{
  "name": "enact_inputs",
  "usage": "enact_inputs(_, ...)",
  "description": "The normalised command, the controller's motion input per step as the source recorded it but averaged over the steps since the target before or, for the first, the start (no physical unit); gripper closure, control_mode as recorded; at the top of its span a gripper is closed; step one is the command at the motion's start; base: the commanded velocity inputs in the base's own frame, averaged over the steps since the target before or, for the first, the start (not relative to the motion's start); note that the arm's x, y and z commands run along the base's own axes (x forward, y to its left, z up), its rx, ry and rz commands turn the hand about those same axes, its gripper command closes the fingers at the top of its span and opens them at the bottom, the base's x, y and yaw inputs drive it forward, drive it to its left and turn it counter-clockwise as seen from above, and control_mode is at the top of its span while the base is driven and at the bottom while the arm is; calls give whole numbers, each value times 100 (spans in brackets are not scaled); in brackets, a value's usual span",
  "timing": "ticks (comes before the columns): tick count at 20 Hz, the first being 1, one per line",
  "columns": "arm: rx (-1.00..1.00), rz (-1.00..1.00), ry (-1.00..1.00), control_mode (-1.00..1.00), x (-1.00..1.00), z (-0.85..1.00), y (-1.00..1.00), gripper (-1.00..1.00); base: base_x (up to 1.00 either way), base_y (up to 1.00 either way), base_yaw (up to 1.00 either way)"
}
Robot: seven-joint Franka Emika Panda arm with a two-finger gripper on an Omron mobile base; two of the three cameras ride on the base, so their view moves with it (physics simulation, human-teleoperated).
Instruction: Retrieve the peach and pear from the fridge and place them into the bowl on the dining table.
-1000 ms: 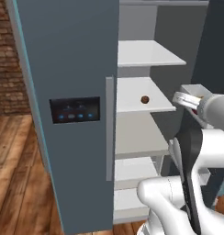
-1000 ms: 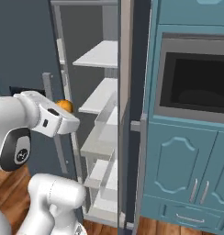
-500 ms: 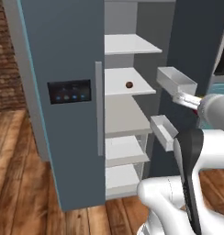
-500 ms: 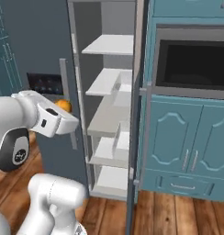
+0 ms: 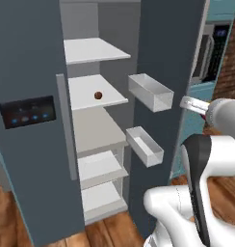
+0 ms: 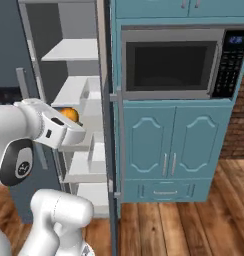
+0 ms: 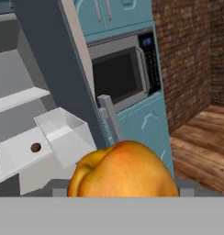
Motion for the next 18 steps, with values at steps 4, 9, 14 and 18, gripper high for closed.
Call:
enact_inputs(4,0,0,0,100,0,0,0,100,-54,0,-72)
enact_inputs(9,0,0,0,100,0,0,0,100,-51,0,-76)
enact_inputs(14,0,0,0,100,0,0,0,100,-63,0,-76)
enact_inputs(18,0,0,0,100,0,0,0,100,-83,0,-71)
